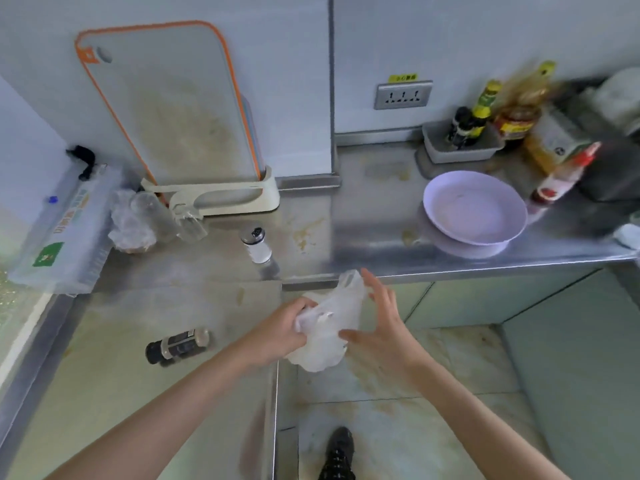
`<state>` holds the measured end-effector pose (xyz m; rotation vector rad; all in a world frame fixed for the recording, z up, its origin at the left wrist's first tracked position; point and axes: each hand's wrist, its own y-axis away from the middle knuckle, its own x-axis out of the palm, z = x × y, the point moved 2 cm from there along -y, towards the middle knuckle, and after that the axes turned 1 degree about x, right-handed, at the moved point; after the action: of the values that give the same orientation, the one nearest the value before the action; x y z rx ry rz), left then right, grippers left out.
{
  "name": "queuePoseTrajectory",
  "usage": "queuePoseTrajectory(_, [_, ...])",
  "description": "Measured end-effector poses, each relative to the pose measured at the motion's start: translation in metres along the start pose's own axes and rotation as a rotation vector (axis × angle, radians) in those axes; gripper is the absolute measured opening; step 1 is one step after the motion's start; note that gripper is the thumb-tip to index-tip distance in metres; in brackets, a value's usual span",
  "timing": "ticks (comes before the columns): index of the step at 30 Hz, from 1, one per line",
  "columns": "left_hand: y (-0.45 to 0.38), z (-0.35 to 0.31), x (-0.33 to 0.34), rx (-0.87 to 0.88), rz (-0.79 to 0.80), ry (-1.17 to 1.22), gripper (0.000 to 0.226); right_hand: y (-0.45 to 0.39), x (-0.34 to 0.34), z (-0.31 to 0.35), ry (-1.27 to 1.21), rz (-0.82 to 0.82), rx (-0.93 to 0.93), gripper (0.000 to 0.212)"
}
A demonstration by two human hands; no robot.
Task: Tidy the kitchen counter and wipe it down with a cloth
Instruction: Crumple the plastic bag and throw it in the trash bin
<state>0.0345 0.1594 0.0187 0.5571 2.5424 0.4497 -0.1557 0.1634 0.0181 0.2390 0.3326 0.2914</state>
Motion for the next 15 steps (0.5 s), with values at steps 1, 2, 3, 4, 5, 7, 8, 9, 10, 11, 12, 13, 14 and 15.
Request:
queuePoseTrajectory(1, [-0.005,-0.009,0.006,0.01,0.064,0.025,0.039,0.005,-0.009,0.0,0.006,0.012,-0.016,0.101])
queuePoseTrajectory(2, [-0.009,-0.019,0.012,0.02,0.119,0.058,0.038,0.009,-0.016,0.0,-0.001,0.048,-0.018,0.106])
queuePoseTrajectory(3, [-0.013,-0.03,0.019,0.028,0.156,0.087,0.036,0.013,-0.022,-0.004,-0.02,0.095,-0.006,0.108])
queuePoseTrajectory(4, [-0.018,-0.042,0.026,0.048,0.183,0.114,0.037,0.019,-0.026,-0.007,-0.068,0.143,0.01,0.107])
queuePoseTrajectory(5, [-0.021,-0.054,0.034,0.076,0.196,0.139,0.038,0.025,-0.03,-0.012,-0.14,0.169,0.031,0.104])
queuePoseTrajectory(7, [-0.029,-0.077,0.052,0.142,0.23,0.202,0.036,0.037,-0.039,-0.021,-0.339,0.128,0.057,0.083])
queuePoseTrajectory(8, [-0.032,-0.086,0.063,0.163,0.253,0.226,0.04,0.045,-0.045,-0.025,-0.41,0.065,0.067,0.068])
queuePoseTrajectory(9, [-0.035,-0.093,0.074,0.179,0.269,0.234,0.047,0.052,-0.052,-0.031,-0.438,-0.02,0.078,0.054])
queuePoseTrajectory(10, [-0.04,-0.099,0.086,0.195,0.274,0.216,0.054,0.06,-0.061,-0.036,-0.441,-0.115,0.095,0.044])
queuePoseTrajectory(11, [-0.046,-0.101,0.098,0.2,0.28,0.178,0.063,0.069,-0.071,-0.043,-0.445,-0.216,0.111,0.038])
queuePoseTrajectory(12, [-0.051,-0.103,0.111,0.187,0.309,0.138,0.074,0.08,-0.082,-0.051,-0.459,-0.309,0.122,0.036])
queuePoseTrajectory(13, [-0.054,-0.105,0.126,0.143,0.365,0.101,0.085,0.093,-0.094,-0.06,-0.487,-0.396,0.128,0.036])
queuePoseTrajectory(14, [-0.055,-0.108,0.144,0.087,0.445,0.081,0.094,0.108,-0.106,-0.07,-0.52,-0.477,0.129,0.036])
queuePoseTrajectory(15, [-0.054,-0.112,0.165,0.021,0.524,0.076,0.099,0.125,-0.118,-0.079,-0.554,-0.56,0.126,0.036])
